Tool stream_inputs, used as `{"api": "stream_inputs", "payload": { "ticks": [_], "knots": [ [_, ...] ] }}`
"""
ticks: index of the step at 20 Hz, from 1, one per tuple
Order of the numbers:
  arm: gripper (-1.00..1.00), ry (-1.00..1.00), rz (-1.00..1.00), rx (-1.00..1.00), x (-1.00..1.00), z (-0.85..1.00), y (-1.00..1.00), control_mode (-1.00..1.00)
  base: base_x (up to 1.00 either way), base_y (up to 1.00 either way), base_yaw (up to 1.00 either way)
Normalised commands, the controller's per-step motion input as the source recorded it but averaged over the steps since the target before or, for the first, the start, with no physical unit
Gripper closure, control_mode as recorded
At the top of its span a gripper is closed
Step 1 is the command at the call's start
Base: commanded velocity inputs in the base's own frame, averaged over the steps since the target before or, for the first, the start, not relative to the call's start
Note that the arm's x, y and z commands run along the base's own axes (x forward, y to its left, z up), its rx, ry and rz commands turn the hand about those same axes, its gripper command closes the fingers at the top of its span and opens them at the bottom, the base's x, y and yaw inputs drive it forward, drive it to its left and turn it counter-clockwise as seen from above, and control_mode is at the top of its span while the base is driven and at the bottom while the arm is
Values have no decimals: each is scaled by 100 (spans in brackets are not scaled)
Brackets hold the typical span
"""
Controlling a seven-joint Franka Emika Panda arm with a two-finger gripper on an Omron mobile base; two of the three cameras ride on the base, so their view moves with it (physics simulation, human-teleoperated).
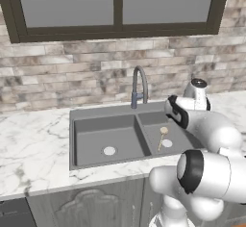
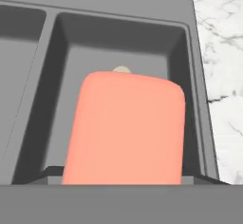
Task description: Pick up the dish brush and bar soap from the sink, and place them back in the cabinet, and close the cabinet door.
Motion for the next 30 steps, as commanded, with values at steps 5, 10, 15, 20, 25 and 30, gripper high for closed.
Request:
{"api": "stream_inputs", "payload": {
  "ticks": [5,10,15,20,25,30],
  "knots": [
    [100,11,0,0,-7,76,0,-100,0,0,0],
    [100,14,0,0,-34,58,2,-100,0,0,0],
    [100,6,-2,0,-64,14,13,-100,0,0,0],
    [100,0,-1,0,-54,0,29,-100,0,0,0],
    [100,0,0,0,-20,26,43,-100,0,0,0],
    [100,0,0,0,-19,40,35,-100,0,0,0]
  ]
}}
